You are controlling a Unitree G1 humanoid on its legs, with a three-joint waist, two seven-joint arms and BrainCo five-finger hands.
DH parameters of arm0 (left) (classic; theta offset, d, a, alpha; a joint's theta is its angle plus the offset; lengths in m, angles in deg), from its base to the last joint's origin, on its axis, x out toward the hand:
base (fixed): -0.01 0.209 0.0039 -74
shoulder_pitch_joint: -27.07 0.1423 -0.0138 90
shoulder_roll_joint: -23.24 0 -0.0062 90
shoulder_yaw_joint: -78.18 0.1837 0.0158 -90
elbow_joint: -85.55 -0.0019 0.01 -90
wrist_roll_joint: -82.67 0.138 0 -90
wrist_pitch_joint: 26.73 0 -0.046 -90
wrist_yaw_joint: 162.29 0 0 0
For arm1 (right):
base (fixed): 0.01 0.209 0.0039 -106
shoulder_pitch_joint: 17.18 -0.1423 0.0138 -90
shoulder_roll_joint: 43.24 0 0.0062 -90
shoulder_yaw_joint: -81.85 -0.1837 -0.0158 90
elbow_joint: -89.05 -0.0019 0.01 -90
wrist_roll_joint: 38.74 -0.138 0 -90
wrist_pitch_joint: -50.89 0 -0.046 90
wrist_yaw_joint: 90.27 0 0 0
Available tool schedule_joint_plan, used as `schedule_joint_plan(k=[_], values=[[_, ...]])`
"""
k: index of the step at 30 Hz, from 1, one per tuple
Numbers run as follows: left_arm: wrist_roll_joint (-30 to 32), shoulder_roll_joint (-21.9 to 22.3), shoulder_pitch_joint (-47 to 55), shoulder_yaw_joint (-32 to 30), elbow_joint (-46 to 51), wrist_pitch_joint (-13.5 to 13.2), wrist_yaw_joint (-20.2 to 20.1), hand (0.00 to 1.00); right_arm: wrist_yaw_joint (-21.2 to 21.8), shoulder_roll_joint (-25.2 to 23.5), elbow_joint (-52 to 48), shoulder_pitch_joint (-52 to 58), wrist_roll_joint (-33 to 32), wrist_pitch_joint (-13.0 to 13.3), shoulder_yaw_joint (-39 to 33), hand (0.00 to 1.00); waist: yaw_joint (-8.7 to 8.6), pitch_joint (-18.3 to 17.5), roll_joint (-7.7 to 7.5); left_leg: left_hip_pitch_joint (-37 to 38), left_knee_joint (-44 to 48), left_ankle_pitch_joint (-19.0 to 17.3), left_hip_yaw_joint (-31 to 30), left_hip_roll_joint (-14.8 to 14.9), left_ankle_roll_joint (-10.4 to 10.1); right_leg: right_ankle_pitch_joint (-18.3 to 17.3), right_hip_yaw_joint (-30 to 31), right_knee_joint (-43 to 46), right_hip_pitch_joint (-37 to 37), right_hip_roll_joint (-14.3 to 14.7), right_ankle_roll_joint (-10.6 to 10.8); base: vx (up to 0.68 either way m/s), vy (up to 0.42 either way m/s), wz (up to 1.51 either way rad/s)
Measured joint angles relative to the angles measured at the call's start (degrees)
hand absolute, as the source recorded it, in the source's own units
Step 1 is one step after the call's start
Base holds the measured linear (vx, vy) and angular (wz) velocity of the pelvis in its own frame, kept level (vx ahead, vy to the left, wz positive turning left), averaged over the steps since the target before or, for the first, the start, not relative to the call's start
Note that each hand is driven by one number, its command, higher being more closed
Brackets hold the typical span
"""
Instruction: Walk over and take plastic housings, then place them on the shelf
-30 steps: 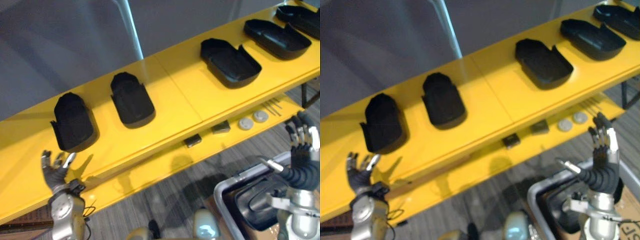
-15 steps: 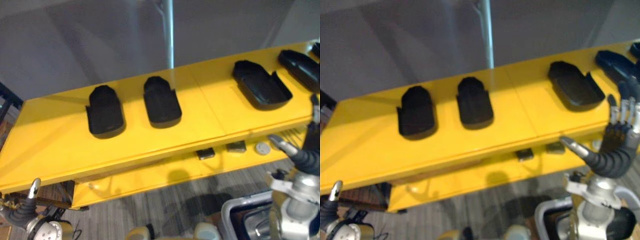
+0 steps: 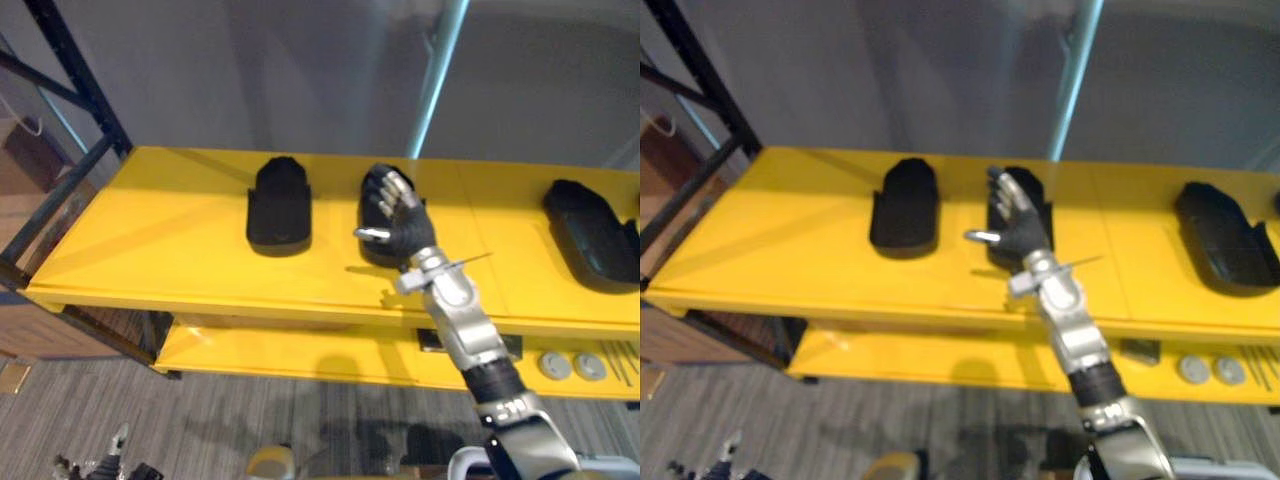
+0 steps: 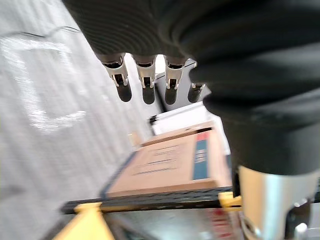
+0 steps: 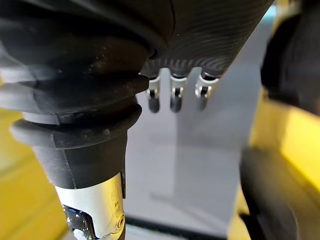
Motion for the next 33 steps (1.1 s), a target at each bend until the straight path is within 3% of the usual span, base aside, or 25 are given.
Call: schedule_joint_plan(k=[5, 7, 10, 16, 31, 33], values=[[-3.9, -0.1, 0.0, 3.6, -5.6, 3.1, -8.0, 0.0, -2.6, -1.1, 9.3, -6.3, -1.6, -0.1, 0.1, 0.0, 1.88, 2.6, 0.22, -0.2, -0.1, 0.4, -0.5, 0.0, -0.2, 0.1, -0.6, 0.0, 0.3, 0.2, -0.2, -0.05, -0.001, 0.06], [-4.9, -0.1, 0.0, 3.7, -6.5, 3.9, -9.3, 0.0, -3.8, -1.8, 11.7, -7.7, -2.3, -0.2, 0.1, 0.0, 2.0, 2.8, 0.12, -0.9, 0.0, 0.6, -1.1, 0.0, -0.2, 0.1, -1.1, 0.0, 0.1, 0.2, -0.2, -0.03, -0.002, 0.14], [-6.6, -0.5, 0.1, 4.1, -8.3, 4.8, -11.3, 0.0, -6.4, -2.2, 16.3, -10.0, -2.6, -0.3, 0.0, 0.0, 3.62, 3.0, 0.15, -1.1, -0.1, 0.9, -1.5, 0.1, -0.3, 0.2, -1.3, -0.2, 0.0, 0.5, -0.3, 0.0, -0.011, 0.08], [-7.1, -0.5, 0.0, 4.5, -10.2, 4.8, -12.1, 0.0, -8.4, -3.6, 20.3, -14.3, -2.6, -1.5, 0.0, 0.0, 4.85, 4.5, 0.55, -1.1, -0.1, 0.9, -1.8, 0.1, -0.3, 0.1, -1.6, -0.4, 0.3, 0.6, -0.3, 0.0, -0.003, 0.02], [-7.1, -0.8, -0.9, 4.9, -10.0, 4.0, -13.3, 0.0, -5.7, -5.9, 24.4, -14.5, -2.5, -8.7, 1.2, 0.0, 5.35, 5.4, 0.6, -2.2, -0.5, 1.3, -3.0, 0.4, -0.8, -0.1, -2.8, -0.7, -0.1, 1.2, -0.7, 0.0, -0.002, 0.04], [-7.1, -1.3, -1.1, 6.3, -10.0, 4.0, -13.3, 0.0, -5.3, -6.0, 24.4, -14.5, -2.5, -8.8, 1.4, 0.0, 5.36, 5.4, 0.58, -2.3, -0.8, 1.4, -2.8, 0.6, -0.9, -0.1, -2.7, -0.7, -0.4, 1.3, -0.7, 0.0, -0.001, -0.04]])
